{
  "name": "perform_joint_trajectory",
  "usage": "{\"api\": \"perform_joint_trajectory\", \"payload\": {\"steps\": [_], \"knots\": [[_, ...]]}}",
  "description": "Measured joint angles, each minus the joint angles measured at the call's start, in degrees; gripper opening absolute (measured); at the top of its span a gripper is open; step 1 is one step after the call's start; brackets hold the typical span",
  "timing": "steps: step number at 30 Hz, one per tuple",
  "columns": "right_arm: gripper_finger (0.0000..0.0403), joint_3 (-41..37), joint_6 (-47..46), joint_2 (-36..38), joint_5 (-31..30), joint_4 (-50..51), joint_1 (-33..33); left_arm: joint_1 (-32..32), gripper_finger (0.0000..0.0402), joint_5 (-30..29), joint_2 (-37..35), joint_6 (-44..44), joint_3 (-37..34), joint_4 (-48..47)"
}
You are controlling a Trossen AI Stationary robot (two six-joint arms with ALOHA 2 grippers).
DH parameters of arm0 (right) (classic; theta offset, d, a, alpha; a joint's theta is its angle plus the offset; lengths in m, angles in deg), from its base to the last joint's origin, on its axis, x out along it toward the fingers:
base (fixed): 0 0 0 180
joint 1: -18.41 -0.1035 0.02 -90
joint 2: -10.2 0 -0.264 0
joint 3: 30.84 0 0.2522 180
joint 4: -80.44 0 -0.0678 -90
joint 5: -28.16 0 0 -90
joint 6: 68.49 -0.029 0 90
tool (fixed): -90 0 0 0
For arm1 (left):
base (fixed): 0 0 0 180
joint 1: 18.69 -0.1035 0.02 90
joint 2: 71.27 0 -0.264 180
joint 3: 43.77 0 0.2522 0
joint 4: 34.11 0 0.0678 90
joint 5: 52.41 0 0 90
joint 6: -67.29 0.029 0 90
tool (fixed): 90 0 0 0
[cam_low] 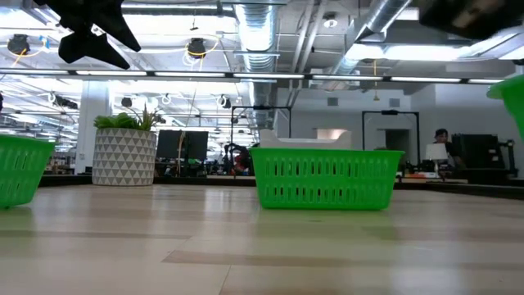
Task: Stack baskets by color
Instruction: Stack the bottom green bin on the top green bin
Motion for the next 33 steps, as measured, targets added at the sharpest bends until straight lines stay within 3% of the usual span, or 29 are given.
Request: {"api": "perform_joint_trajectory", "payload": {"steps": [12,33], "knots": [[0.0216,-1.53,-2.79,-0.88,-1.94,0.46,0.15,0.01,0.0224,0.93,0.02,-0.02,0.00,0.02],[0.0208,-1.60,-4.69,-1.84,-5.18,-1.06,-1.86,0.00,0.0224,0.92,0.01,-0.26,0.00,0.02]]}}
